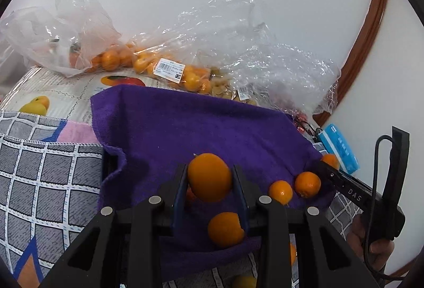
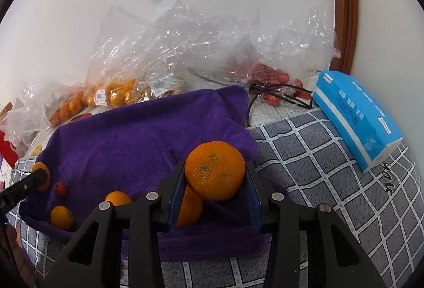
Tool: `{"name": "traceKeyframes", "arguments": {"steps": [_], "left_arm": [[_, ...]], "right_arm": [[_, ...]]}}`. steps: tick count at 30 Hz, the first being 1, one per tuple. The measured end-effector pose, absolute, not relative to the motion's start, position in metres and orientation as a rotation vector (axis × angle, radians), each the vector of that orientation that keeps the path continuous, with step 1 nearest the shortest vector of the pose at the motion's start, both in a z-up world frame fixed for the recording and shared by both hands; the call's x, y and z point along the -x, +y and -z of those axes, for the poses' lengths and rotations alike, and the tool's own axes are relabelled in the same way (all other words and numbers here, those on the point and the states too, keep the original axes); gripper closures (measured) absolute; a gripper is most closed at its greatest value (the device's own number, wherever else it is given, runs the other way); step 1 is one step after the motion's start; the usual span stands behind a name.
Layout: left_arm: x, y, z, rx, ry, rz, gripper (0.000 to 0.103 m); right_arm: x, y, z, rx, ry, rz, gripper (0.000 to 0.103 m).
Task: Organize fruits
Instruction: 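Carry both oranges over the purple towel and lower them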
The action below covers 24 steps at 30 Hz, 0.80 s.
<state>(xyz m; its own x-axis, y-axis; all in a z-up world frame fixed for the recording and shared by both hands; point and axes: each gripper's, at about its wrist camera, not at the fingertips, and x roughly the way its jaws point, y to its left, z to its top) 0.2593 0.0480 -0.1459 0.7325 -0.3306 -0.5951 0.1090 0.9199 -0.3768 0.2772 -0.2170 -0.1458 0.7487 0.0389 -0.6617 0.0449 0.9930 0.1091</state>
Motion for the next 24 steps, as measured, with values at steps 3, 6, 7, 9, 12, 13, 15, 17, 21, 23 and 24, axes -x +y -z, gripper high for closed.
{"name": "traceKeyframes", "arguments": {"steps": [3,6,7,9,12,13,15,17,21,23,24], "left_arm": [[-0.259,0.047,0.146,0.334,0.716,0.254,0.072],[-0.260,0.046,0.146,0.322,0.714,0.246,0.072],[-0.260,0.046,0.147,0.326,0.720,0.248,0.072],[-0.262,0.046,0.147,0.335,0.727,0.252,0.072],[-0.263,0.045,0.147,0.336,0.727,0.257,0.072],[-0.263,0.045,0.148,0.330,0.727,0.256,0.072],[-0.263,0.043,0.149,0.321,0.731,0.254,0.072],[-0.264,0.040,0.151,0.313,0.740,0.258,0.072],[-0.263,0.034,0.151,0.285,0.740,0.265,0.072],[-0.262,0.032,0.150,0.274,0.739,0.270,0.072],[-0.262,0.031,0.151,0.272,0.741,0.272,0.072]], "right_arm": [[-0.278,-0.216,0.148,-0.122,0.735,0.008,0.061],[-0.278,-0.214,0.149,-0.111,0.732,0.011,0.061],[-0.279,-0.214,0.150,-0.107,0.735,0.012,0.061],[-0.279,-0.213,0.151,-0.099,0.739,0.014,0.061],[-0.279,-0.212,0.151,-0.095,0.737,0.013,0.061],[-0.279,-0.211,0.151,-0.093,0.738,0.010,0.061],[-0.279,-0.210,0.151,-0.089,0.736,0.009,0.061],[-0.279,-0.210,0.151,-0.086,0.736,0.010,0.061],[-0.279,-0.212,0.150,-0.087,0.740,0.011,0.061],[-0.279,-0.212,0.150,-0.084,0.740,0.015,0.061],[-0.278,-0.212,0.150,-0.083,0.739,0.018,0.061]]}}
